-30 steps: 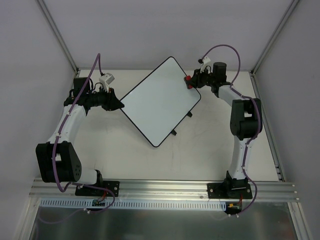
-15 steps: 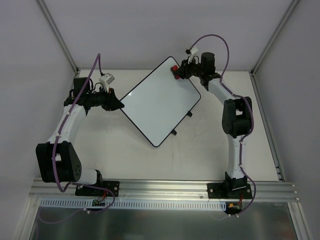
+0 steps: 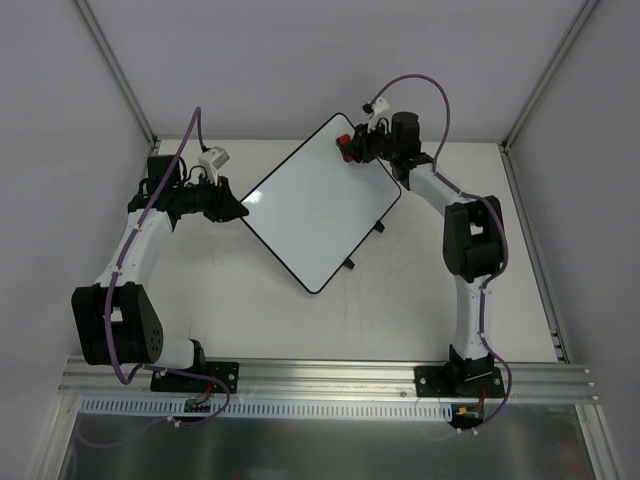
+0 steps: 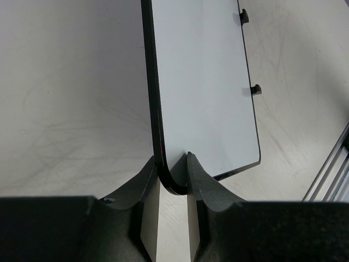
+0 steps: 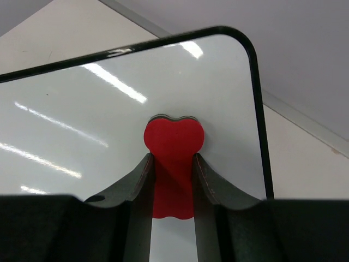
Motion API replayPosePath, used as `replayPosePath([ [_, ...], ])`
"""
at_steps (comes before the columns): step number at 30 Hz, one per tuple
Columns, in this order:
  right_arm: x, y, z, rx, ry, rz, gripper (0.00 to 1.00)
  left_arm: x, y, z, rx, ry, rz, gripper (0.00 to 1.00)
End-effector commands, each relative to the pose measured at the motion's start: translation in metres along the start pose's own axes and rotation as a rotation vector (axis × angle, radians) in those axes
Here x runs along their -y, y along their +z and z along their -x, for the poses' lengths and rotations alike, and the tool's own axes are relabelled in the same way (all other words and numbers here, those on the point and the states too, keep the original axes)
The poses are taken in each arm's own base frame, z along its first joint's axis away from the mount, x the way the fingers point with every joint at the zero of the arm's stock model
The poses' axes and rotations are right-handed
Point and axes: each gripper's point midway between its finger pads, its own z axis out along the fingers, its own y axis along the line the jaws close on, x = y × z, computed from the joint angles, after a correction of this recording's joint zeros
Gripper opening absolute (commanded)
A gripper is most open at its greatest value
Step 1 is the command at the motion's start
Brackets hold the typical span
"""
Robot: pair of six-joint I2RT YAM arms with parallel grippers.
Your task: Erase the whiteboard
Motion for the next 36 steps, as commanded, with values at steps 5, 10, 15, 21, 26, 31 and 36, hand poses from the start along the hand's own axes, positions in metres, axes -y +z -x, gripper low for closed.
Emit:
replayPosePath([
  [5,0.04,-0.05,-0.071,-0.148,0.199,-0.351,0.0,-0.002,0.005,0.007,0.005,0.157,0.012,0.0],
  [10,0.059,-0.097,-0.112,-0.185,0.359,-0.533,0.0,-0.004,0.005,0.008,0.004,0.158,0.021,0.0],
  [15,0.058,-0.12,-0.105,-0.162,0.394,-0.561,0.0,-0.006,0.005,0.016,0.014,0.152,0.025,0.0],
  [21,0.085,-0.181,-0.085,-0.162,0.383,-0.807,0.01,-0.009,0.005,0.024,0.02,0.149,0.039,0.0],
  [26,0.111,-0.254,-0.104,-0.287,0.413,-1.049,0.02,-0.015,0.005,0.03,0.022,0.145,0.063,0.0],
  [31,0.124,-0.308,-0.141,-0.42,0.502,-1.214,0.02,-0.021,0.009,0.039,0.026,0.146,0.068,0.0],
  [36,0.133,-0.322,-0.163,-0.432,0.597,-1.243,0.06,-0.026,0.014,0.043,0.024,0.122,0.063,0.0],
])
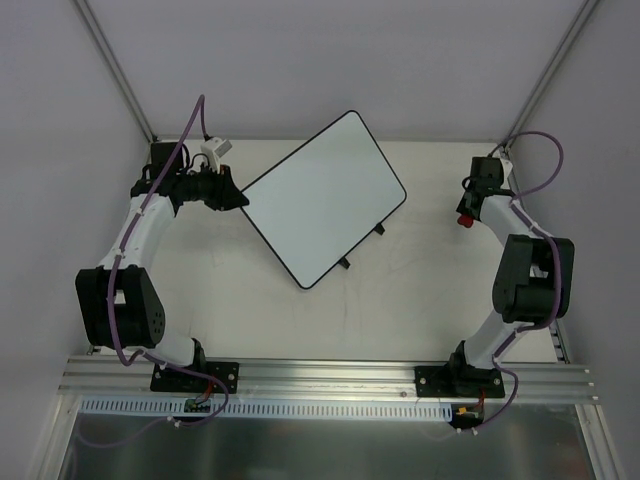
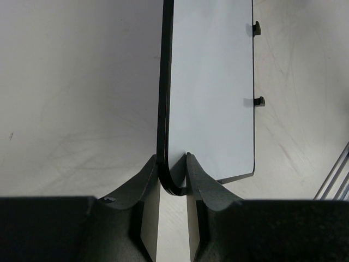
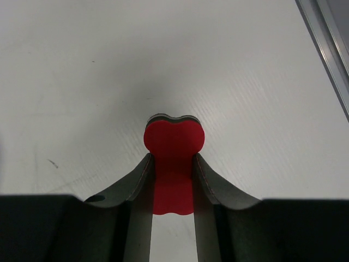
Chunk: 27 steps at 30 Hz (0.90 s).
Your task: Erase the whiteboard
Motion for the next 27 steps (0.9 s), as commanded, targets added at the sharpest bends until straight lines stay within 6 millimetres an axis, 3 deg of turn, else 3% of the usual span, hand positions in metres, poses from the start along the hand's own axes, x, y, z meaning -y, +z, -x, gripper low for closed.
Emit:
replayPosePath([
  [1,0.014,0.006,-0.015,-0.056,0.044,-0.06,0.06,-0.011,0.004,0.026,0.044,0.121,0.044,0.05],
  [12,0.019,0.019,-0.034,-0.147,0.08,-0.091,0.18,-0.013,0.002,0.031,0.05,0.117,0.063,0.3],
  [21,0.027,0.022,-0.045,-0.215,0.102,-0.106,0.29,-0.012,0.001,0.03,0.051,0.108,0.063,0.31],
  [27,0.032,0.021,-0.053,-0.24,0.124,-0.103,0.46,-0.01,0.0,0.033,0.058,0.11,0.065,0.37],
])
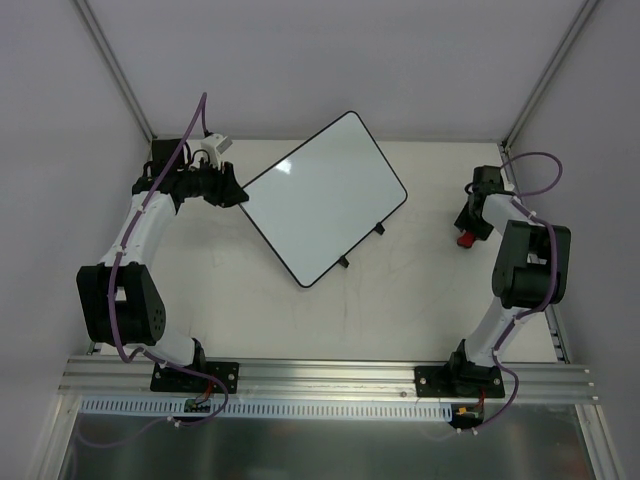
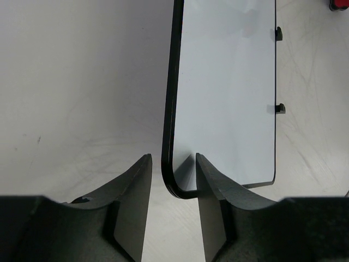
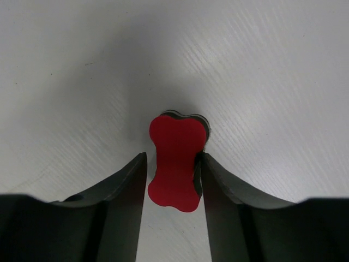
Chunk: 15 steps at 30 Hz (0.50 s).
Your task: Erase the whiteboard
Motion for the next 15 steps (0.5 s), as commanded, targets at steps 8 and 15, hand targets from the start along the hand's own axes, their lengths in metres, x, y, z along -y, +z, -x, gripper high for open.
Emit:
replayPosePath([
  [8,0.005,-0.006,-0.001,-0.013,0.043,0.008,0.71,0.006,-0.007,0.025,0.055,0.064,0.007,0.53],
  [15,0.011,-0.024,0.013,0.052,0.052,-0.001,0.83,0.009,-0.016,0.034,0.079,0.064,0.04,0.77],
])
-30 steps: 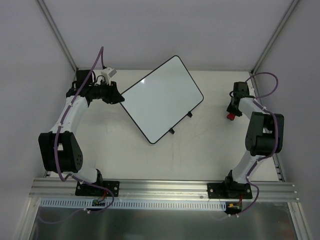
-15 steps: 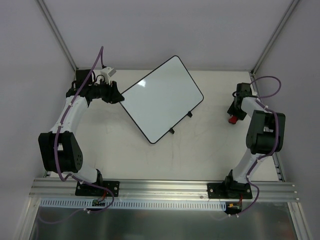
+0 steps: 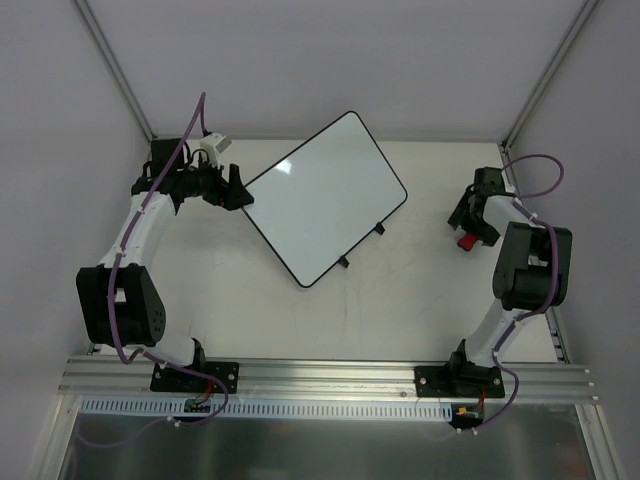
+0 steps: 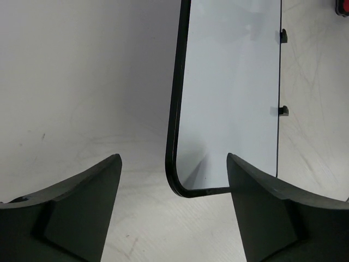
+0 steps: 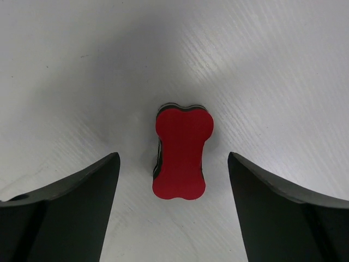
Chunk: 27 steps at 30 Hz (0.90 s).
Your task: Erase the whiteboard
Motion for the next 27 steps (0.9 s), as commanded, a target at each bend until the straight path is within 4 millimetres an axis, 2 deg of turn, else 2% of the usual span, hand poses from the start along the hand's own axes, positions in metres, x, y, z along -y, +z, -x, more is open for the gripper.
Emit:
replayPosePath([
  [1,0.011,-0.028,0.021,0.084,0.035,-0.014,0.87,0.013,-0.016,0.035,0.086,0.071,0.017,0.81],
  [2,0.014,-0.037,0.027,0.113,0.036,-0.013,0.89,0.014,-0.018,0.037,0.09,0.068,0.022,0.91],
  [4,0.02,-0.048,0.035,0.154,0.031,-0.031,0.98,0.014,-0.025,0.043,0.107,0.071,0.052,0.99],
  [8,0.035,-0.092,0.061,0.256,0.049,-0.063,0.99,0.009,-0.04,0.057,0.14,0.053,0.149,0.99],
  [9,0.034,-0.106,0.075,0.29,0.021,-0.049,0.99,0.011,-0.048,0.066,0.166,0.037,0.176,0.99],
  [12,0.041,-0.143,0.093,0.342,-0.013,-0.056,0.99,0.003,-0.067,0.084,0.223,-0.003,0.296,0.99],
  [15,0.047,-0.185,0.118,0.437,-0.029,-0.044,0.99,-0.003,-0.103,0.11,0.313,-0.02,0.454,0.99],
  [17,0.052,-0.229,0.135,0.545,-0.028,-0.011,0.99,0.001,-0.124,0.121,0.352,-0.049,0.515,0.99],
  [18,0.053,-0.243,0.141,0.581,-0.029,0.005,0.99,0.001,-0.144,0.137,0.397,-0.055,0.577,0.99],
  [20,0.059,-0.288,0.155,0.685,-0.031,0.039,0.99,0.004,-0.162,0.142,0.401,-0.072,0.632,0.99],
  [21,0.061,-0.302,0.158,0.717,-0.034,0.051,0.99,0.012,-0.181,0.157,0.447,-0.063,0.66,0.99],
  [23,0.064,-0.334,0.163,0.789,-0.049,0.089,0.99,0.014,-0.205,0.161,0.469,-0.079,0.74,0.99],
  [24,0.064,-0.355,0.168,0.836,-0.046,0.118,0.99,0.023,-0.221,0.173,0.51,-0.064,0.749,0.99],
  [26,0.067,-0.385,0.171,0.904,-0.039,0.153,0.99,0.031,-0.242,0.18,0.543,-0.061,0.792,0.99],
  [27,0.067,-0.402,0.175,0.944,-0.042,0.179,0.99,0.041,-0.257,0.186,0.569,-0.05,0.8,0.99],
])
